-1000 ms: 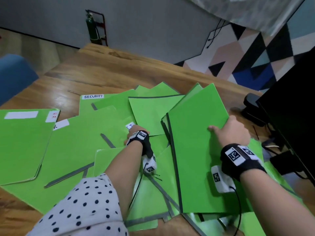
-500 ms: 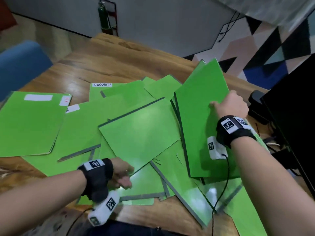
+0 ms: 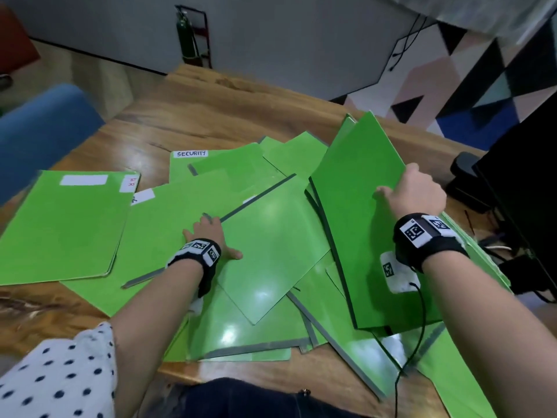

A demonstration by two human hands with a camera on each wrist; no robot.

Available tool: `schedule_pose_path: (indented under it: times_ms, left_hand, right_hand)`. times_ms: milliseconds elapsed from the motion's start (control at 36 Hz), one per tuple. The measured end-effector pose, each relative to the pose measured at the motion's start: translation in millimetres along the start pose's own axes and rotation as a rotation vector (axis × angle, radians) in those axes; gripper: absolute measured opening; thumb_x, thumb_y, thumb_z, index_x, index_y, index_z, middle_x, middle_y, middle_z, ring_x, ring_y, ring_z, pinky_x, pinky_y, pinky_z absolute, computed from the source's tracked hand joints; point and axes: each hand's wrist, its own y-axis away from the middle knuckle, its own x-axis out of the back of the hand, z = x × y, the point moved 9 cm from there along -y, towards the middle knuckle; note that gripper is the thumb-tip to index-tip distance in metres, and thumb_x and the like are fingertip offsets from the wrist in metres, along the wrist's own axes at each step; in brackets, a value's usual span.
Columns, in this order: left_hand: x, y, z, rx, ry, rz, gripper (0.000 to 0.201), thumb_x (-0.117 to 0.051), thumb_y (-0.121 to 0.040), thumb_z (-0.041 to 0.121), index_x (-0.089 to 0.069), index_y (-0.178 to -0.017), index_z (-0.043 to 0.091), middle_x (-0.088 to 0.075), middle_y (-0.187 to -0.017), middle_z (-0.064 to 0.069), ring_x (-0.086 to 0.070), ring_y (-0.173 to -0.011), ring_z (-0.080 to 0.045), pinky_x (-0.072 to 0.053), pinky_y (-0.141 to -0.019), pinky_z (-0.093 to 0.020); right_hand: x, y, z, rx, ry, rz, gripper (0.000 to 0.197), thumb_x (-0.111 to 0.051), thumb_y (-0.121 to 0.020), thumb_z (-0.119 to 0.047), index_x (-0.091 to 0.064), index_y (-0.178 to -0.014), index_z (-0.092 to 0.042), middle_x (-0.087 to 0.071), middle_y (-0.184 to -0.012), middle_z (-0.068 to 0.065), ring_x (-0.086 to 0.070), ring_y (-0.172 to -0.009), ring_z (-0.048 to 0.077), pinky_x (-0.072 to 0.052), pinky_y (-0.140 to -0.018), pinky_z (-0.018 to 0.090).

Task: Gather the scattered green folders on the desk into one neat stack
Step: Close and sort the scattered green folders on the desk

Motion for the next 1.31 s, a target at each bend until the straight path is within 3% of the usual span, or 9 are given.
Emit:
schedule_pose_path:
  times_ms: [333, 500, 583, 694, 833, 889, 1000, 1167, 1306]
  left_hand:
    - [-12, 35, -18, 0.089, 0.009, 0.058, 0.118, -0.070, -0.044, 0.079, -0.033, -0.133, 0.011, -0.033, -0.132, -0.009, -0.034, -0.124, -0.026, -0.047, -0.086, -0.039]
    - [-46, 58, -19, 0.027, 0.000, -0.101, 0.093, -0.058, -0.066, 0.076, -0.046, -0.131, 0.010, -0.025, -0.147, -0.017, -0.037, -0.130, -0.033, -0.045, -0.098, -0.044]
    - [-45, 69, -28, 0.060, 0.084, -0.074, 0.067, -0.057, -0.078, 0.064, -0.056, -0.118, 0.011, -0.026, -0.145, -0.018, -0.031, -0.132, -0.034, -0.041, -0.100, -0.046]
    - [-43, 75, -68, 0.363, 0.524, -0.019, 0.081, -0.079, -0.072, 0.033, -0.035, -0.132, 0.002, -0.040, -0.134, -0.021, -0.048, -0.119, -0.038, -0.049, -0.091, -0.042]
    - [-55, 82, -70, 0.398, 0.688, -0.160, 0.037, -0.074, -0.080, 0.026, -0.052, -0.089, -0.002, -0.061, -0.101, -0.015, -0.059, -0.084, -0.029, -0.050, -0.073, -0.029]
    - [-51, 86, -64, 0.338, 0.586, -0.218, 0.047, -0.064, -0.087, 0.035, -0.055, -0.112, -0.004, -0.062, -0.115, -0.016, -0.061, -0.099, -0.028, -0.048, -0.080, -0.029]
    - [-16, 74, -61, 0.271, 0.514, -0.097, 0.050, -0.052, -0.095, 0.017, -0.037, -0.140, 0.000, -0.044, -0.142, -0.016, -0.047, -0.127, -0.032, -0.040, -0.101, -0.036]
    - [86, 65, -61, 0.131, 0.379, 0.246, 0.037, -0.042, -0.093, 0.001, -0.044, -0.129, 0.005, -0.058, -0.119, -0.018, -0.059, -0.105, -0.033, -0.047, -0.081, -0.039]
    - [177, 75, -45, 0.006, 0.218, 0.464, 0.040, -0.035, -0.092, -0.001, -0.053, -0.126, 0.011, -0.059, -0.118, -0.023, -0.058, -0.107, -0.037, -0.047, -0.089, -0.045]
  right_hand:
    - [-2, -3, 8, -0.015, -0.040, 0.015, 0.054, -0.070, -0.081, -0.044, -0.049, -0.105, -0.001, -0.064, -0.099, 0.023, -0.064, -0.092, 0.039, -0.046, -0.068, 0.039]
    - [-2, -1, -4, 0.003, -0.048, 0.005, 0.052, -0.070, -0.082, -0.042, -0.049, -0.106, 0.000, -0.064, -0.101, 0.024, -0.063, -0.093, 0.039, -0.042, -0.066, 0.037]
    - [-2, -1, -10, 0.014, -0.051, 0.002, 0.054, -0.071, -0.081, -0.043, -0.049, -0.106, 0.000, -0.064, -0.100, 0.023, -0.064, -0.092, 0.039, -0.046, -0.069, 0.039]
    - [-2, 1, -14, 0.018, -0.047, 0.005, 0.055, -0.072, -0.081, -0.043, -0.049, -0.106, 0.000, -0.064, -0.099, 0.024, -0.064, -0.092, 0.039, -0.050, -0.073, 0.043]
    - [-1, 4, -16, 0.023, -0.054, 0.011, 0.054, -0.072, -0.080, -0.042, -0.050, -0.106, 0.000, -0.064, -0.097, 0.023, -0.064, -0.089, 0.038, -0.049, -0.070, 0.041]
    - [0, 5, -17, 0.027, -0.052, 0.013, 0.054, -0.072, -0.081, -0.042, -0.050, -0.106, 0.000, -0.064, -0.096, 0.023, -0.065, -0.089, 0.038, -0.049, -0.069, 0.040]
    - [1, 7, -19, 0.055, -0.032, 0.018, 0.051, -0.070, -0.083, -0.040, -0.049, -0.108, 0.000, -0.065, -0.097, 0.022, -0.065, -0.087, 0.038, -0.045, -0.064, 0.037]
    - [1, 10, -25, 0.099, -0.023, 0.035, 0.048, -0.069, -0.084, -0.038, -0.048, -0.105, 0.000, -0.065, -0.094, 0.022, -0.065, -0.085, 0.037, -0.039, -0.060, 0.035]
    - [0, 6, -26, 0.102, -0.020, 0.029, 0.048, -0.070, -0.084, -0.039, -0.048, -0.104, -0.001, -0.065, -0.096, 0.022, -0.065, -0.087, 0.038, -0.039, -0.062, 0.036]
